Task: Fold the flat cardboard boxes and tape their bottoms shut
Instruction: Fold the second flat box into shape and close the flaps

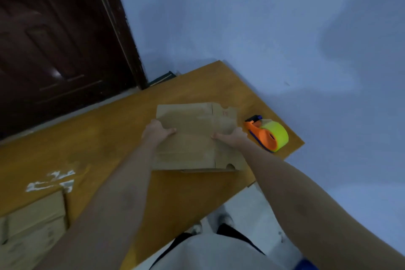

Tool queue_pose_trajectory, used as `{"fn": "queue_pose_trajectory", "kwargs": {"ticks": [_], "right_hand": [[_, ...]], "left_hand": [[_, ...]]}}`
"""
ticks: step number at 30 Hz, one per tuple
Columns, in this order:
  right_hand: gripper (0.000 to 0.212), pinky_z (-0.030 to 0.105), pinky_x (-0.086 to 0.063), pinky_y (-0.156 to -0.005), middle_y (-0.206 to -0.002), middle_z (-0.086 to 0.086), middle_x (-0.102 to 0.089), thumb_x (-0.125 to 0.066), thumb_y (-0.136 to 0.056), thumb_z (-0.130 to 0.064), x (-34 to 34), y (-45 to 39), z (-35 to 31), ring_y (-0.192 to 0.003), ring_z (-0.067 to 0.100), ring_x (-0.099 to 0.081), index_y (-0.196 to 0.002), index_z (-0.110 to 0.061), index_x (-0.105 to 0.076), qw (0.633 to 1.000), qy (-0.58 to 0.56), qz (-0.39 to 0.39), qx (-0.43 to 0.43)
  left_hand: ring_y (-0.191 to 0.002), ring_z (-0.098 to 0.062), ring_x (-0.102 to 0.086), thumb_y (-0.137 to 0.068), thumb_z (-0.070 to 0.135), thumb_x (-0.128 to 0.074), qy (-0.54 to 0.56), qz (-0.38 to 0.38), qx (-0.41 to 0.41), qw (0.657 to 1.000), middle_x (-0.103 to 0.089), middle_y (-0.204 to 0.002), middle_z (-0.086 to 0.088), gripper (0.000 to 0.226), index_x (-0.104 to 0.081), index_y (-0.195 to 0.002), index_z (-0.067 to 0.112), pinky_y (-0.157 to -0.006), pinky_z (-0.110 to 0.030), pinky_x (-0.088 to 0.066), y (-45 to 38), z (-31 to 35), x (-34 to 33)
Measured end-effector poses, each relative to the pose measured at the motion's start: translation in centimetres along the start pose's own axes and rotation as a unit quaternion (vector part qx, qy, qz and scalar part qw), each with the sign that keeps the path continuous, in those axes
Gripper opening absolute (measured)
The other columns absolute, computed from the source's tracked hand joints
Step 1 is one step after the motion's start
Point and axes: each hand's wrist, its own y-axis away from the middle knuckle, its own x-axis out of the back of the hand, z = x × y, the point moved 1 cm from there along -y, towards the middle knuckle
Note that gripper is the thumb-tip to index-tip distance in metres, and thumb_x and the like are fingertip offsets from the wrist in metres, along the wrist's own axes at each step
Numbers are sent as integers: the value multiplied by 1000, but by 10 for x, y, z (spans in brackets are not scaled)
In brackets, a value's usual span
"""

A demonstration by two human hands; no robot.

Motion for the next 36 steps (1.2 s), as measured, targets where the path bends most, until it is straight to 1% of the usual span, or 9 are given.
{"fn": "queue_pose_trajectory", "kwargs": {"ticks": [5, 9, 15, 19, 22, 26, 28, 31, 36], "right_hand": [[123, 47, -34, -107, -150, 17, -21, -74, -64, -65, 7, -30, -33, -134, 36, -31, -149, -5, -9, 998, 9, -47, 43], [124, 48, -38, -105, -147, 12, -27, -76, -58, -67, 11, -43, -59, -130, 34, -36, -149, -11, -13, 991, 21, -99, 90], [147, 53, -33, -109, -153, 5, -25, -71, -31, -86, 23, -50, -85, -136, 31, -32, -150, -19, -14, 966, 45, -208, 150], [122, 48, -35, -108, -148, 7, -36, -77, -54, -68, 31, -55, -90, -131, 29, -40, -148, -15, -21, 954, 23, -235, 183], [106, 46, -42, -103, -140, 7, -46, -77, -62, -59, 41, -55, -94, -119, 26, -50, -146, -17, -28, 937, -28, -279, 210], [90, 41, -45, -98, -137, 5, -46, -75, -73, -46, 52, -52, -88, -114, 22, -52, -145, -20, -29, 920, -23, -294, 260], [87, 40, -44, -98, -139, 5, -45, -75, -75, -42, 55, -51, -85, -114, 21, -51, -145, -20, -29, 914, -22, -301, 271], [76, 33, -42, -89, -133, 4, -46, -70, -82, -31, 56, -42, -82, -108, 17, -48, -145, -18, -29, 906, -23, -312, 286], [73, 32, -45, -88, -136, 6, -47, -72, -81, -29, 60, -38, -76, -110, 18, -51, -143, -24, -32, 900, -37, -311, 303]], "left_hand": [[-112, -30, -53, -79, 55, -66, 32, 50, 45, 997, -53, -123, -13, 77, -42, -128, 2, -87, -41, -51, 5, 3, 15], [-113, -33, -53, -79, 54, -67, 91, 89, 98, 987, -50, -128, -16, 83, -34, -134, 2, -89, -44, -50, 14, -4, 25], [-112, -34, -54, -76, 61, -65, 123, 148, 138, 972, -50, -128, -16, 96, -24, -142, 3, -85, -45, -52, 36, 4, 17], [-115, -32, -52, -73, 60, -69, 189, 198, 145, 951, -46, -133, -11, 92, -30, -138, 8, -85, -45, -51, 54, 10, 11], [-113, -27, -53, -72, 59, -71, 269, 220, 118, 930, -48, -132, -7, 89, -34, -138, 12, -84, -41, -50, 68, 10, 6], [-119, -27, -50, -78, 52, -69, 346, 167, 101, 918, -50, -131, -8, 83, -35, -141, 10, -82, -31, -43, 83, 1, 1], [-123, -28, -47, -77, 53, -68, 402, 115, 108, 902, -46, -135, -8, 88, -30, -145, 13, -91, -35, -44, 85, -7, -2], [-125, -27, -44, -75, 54, -69, 481, 79, 96, 868, -44, -139, -4, 87, -30, -146, 20, -103, -47, -41, 88, -15, -3], [-116, -22, -46, -81, 45, -68, 532, 45, 85, 841, -47, -131, -1, 72, -36, -141, 20, -92, -42, -44, 90, -8, -8]]}}
